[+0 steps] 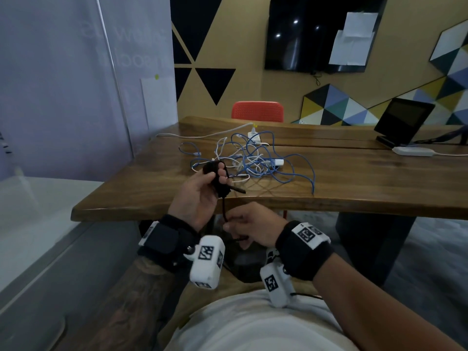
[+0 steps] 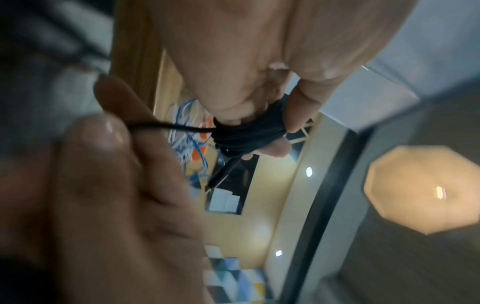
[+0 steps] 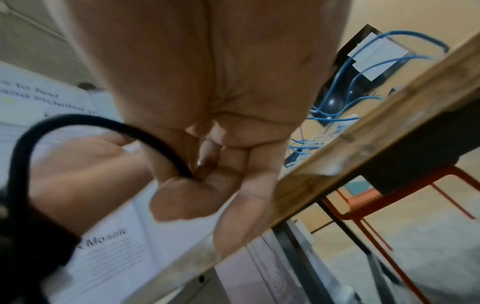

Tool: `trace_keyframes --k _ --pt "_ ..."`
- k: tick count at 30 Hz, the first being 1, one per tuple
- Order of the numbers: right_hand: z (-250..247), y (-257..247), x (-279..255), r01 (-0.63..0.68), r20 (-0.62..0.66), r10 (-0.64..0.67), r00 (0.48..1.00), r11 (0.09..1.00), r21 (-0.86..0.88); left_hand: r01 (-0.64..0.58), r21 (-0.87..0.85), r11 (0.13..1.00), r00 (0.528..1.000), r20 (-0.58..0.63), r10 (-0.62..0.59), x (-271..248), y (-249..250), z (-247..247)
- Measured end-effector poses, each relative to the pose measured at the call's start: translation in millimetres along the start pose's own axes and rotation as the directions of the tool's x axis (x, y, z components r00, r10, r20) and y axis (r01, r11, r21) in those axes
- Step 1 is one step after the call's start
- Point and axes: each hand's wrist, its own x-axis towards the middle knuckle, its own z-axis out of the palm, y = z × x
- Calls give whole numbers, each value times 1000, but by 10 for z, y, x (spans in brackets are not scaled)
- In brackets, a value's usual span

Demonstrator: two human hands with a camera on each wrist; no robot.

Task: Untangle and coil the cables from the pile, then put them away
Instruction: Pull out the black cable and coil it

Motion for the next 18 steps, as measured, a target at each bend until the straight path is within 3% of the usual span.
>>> trace_keyframes --k 3,7,9,13,18 --pt "-77 -166 -75 -8 52 11 999 998 -57 -107 366 924 994 51 95 -2 -136 -54" --pt "-209 -277 -159 23 14 -24 1000 995 94 -231 766 599 973 169 160 -19 -178 -156" --pt "-297 -301 -171 23 -26 -19 999 982 186 -236 828 510 972 189 143 -23 -138 -194" --pt "-429 -290 -213 18 0 -20 1000 933 360 -180 859 480 982 187 33 -33 -117 -176" --pt "-551 -268 -276 30 -3 -32 999 893 450 -231 912 338 956 277 -95 -90 -121 -192"
